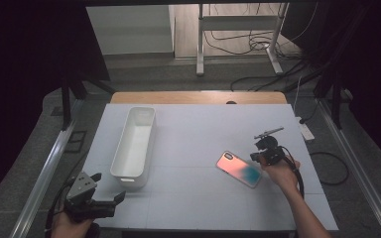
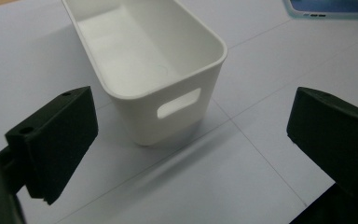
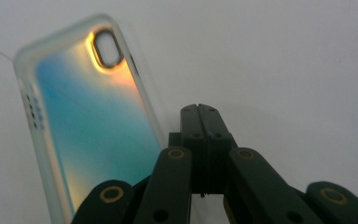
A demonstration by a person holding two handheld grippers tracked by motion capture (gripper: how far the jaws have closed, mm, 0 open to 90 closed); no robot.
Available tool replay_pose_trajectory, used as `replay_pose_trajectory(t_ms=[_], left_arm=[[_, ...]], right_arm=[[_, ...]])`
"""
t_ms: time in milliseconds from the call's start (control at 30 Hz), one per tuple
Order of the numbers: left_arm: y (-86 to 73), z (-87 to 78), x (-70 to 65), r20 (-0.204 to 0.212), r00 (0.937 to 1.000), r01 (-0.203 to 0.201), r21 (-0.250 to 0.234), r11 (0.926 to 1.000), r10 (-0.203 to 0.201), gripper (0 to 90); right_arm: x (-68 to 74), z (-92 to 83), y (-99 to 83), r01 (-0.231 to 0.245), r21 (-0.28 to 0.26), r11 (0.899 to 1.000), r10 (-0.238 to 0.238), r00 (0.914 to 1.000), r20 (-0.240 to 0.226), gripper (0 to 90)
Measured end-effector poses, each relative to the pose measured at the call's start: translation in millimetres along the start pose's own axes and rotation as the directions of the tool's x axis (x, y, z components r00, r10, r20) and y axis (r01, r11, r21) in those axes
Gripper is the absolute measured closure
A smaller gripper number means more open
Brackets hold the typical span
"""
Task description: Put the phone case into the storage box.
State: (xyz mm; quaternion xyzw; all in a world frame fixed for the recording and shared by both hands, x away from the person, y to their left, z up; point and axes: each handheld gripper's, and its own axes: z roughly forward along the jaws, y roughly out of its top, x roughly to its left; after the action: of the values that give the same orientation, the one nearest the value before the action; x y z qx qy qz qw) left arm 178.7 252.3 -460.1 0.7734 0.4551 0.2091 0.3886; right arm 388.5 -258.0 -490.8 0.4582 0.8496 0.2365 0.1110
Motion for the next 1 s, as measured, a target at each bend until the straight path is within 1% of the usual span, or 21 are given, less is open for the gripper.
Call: replay_pose_trajectory(t_ms=[67,100,333,467,533,767,967,1000], left_arm=[[0.1,0.1,-0.3,0.000,1.0000,-0.002,0.000,1.0000,0.002,2.9],[0.1,0.0,-0.3,-0.001,1.0000,-0.002,0.000,1.0000,0.002,2.8],[-0.2,-0.4,-0.3,0.001,1.0000,-0.004,-0.004,1.0000,0.004,2.8],[0.0,0.0,-0.3,0.001,1.0000,-0.003,-0.001,1.0000,0.003,2.8],[0.0,-0.1,-0.5,0.001,1.0000,-0.005,-0.001,1.0000,0.005,2.8],[0.0,0.0,-0.1,0.002,1.0000,-0.001,-0.001,1.0000,0.001,2.8],[0.1,0.0,-0.4,0.001,1.0000,-0.004,0.000,1.0000,0.004,2.8],[0.0,0.0,-0.3,0.001,1.0000,-0.003,-0.001,1.0000,0.003,2.8]], right_arm=[[-2.9,0.2,-8.0,-0.011,0.028,1.000,0.011,0.9999,-0.010,89.4],[-1.7,-0.9,-11.2,-0.006,0.037,0.999,0.006,0.9998,-0.017,89.4],[2.8,-1.8,-16.3,-0.006,0.049,0.999,0.007,0.9998,-0.018,89.4],[6.6,-2.0,-18.8,-0.005,0.052,0.999,0.006,0.9996,-0.028,89.4],[10.0,-1.9,-20.4,0.005,0.059,0.998,-0.003,0.9994,-0.034,89.4],[14.4,-3.0,-19.9,0.010,0.053,0.999,-0.008,0.9993,-0.036,89.4],[15.5,-3.4,-19.2,0.017,0.052,0.999,-0.015,0.9993,-0.034,89.4],[15.5,-5.4,-18.3,0.015,0.041,0.999,-0.014,0.9994,-0.030,89.4]])
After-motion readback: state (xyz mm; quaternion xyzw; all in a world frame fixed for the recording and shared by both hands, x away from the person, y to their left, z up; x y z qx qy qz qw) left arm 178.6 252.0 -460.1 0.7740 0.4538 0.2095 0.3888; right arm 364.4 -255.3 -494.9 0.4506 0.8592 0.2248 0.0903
